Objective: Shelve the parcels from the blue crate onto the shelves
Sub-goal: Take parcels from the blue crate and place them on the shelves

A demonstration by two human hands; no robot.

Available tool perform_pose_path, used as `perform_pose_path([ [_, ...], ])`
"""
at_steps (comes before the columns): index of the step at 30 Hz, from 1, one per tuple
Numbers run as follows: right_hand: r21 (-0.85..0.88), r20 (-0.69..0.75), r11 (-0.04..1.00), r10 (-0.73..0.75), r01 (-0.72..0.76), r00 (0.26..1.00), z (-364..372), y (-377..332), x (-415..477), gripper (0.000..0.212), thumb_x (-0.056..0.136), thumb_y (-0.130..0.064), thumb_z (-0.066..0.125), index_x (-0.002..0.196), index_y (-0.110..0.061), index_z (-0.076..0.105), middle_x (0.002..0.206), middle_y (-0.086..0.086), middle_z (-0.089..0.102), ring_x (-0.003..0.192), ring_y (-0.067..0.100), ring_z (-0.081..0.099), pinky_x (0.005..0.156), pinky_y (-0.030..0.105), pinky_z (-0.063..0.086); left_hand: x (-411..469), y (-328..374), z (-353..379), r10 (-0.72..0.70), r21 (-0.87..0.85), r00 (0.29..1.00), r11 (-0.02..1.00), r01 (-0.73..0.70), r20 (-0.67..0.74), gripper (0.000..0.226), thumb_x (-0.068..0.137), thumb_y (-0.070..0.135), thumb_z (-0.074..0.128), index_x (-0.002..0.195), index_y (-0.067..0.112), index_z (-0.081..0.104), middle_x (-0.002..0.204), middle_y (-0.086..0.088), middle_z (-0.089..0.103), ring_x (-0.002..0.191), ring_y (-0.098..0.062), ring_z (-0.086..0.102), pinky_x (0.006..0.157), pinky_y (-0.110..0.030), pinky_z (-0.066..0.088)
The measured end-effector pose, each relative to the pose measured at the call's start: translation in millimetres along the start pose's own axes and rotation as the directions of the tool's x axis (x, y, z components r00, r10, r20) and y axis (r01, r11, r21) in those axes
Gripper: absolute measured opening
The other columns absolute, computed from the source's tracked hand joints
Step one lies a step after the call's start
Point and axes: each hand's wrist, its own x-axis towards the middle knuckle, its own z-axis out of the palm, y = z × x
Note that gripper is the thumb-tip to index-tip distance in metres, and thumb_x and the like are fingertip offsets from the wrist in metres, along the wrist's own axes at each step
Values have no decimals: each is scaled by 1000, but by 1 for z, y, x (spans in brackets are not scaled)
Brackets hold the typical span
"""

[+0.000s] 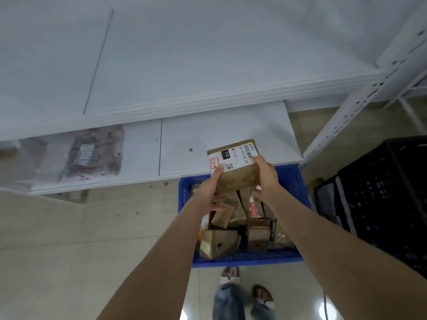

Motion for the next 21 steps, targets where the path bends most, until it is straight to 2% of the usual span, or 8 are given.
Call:
perform_pose_path([
  [2,-27,-5,999,-21,20,1000,2,-8,-16,50,88,-35,63,131,-19,45,119,7,58,93,16,58,71,30,52,-17,5,1,26,-133,1000,991,-26,-1,52,82,49,66,117,19,41,108,-8,55,89,-29,62,76,-47,56],
  [4,45,-7,999,-12,12,1000,3,-17,-32,58,84,-39,69,130,-17,43,120,8,58,92,17,59,68,30,53,-31,11,1,83,-210,996,974,-85,-18,52,81,45,70,117,19,43,114,-9,53,96,-28,60,83,-45,56],
  [6,100,21,994,51,-53,998,5,-26,-48,78,69,-53,78,129,-16,45,123,8,59,100,24,61,78,37,54,-46,18,3,150,-244,987,957,-158,-50,55,80,41,71,123,16,47,120,-10,54,105,-28,57,84,-41,56],
  [8,18,71,989,144,-145,987,8,-31,-64,90,61,-64,78,131,-18,44,128,10,54,112,29,55,96,47,48,-61,26,5,187,-296,980,934,-199,-70,54,80,35,71,125,14,51,118,-11,58,104,-26,58,80,-38,56],
  [12,-2,270,983,178,-184,946,17,-40,-93,67,74,-51,76,125,-19,46,120,9,59,115,28,52,99,46,42,-88,37,5,245,-187,969,951,-245,-22,63,71,42,71,125,15,54,115,-12,60,92,-27,61,77,-40,56],
  [14,37,275,989,131,-146,953,22,-48,-102,57,75,-42,77,123,-22,54,114,6,65,109,23,57,98,44,42,-98,41,2,261,-66,965,964,-259,19,64,68,47,71,122,16,56,112,-9,61,95,-25,60,88,-47,52],
  [17,55,287,993,81,-101,954,24,-63,-111,38,78,-35,74,111,-24,58,112,7,67,106,24,61,95,48,46,-108,51,-9,299,-59,954,952,-299,-15,54,80,52,63,122,19,55,116,-3,62,107,-21,57,100,-54,40],
  [21,10,282,999,45,-50,958,25,-82,-119,33,81,-36,69,109,-21,58,111,8,65,103,25,59,94,45,48,-121,72,-26,345,-79,937,934,-349,-57,54,87,56,53,126,19,49,117,-7,58,109,-25,57,94,-48,47],
])
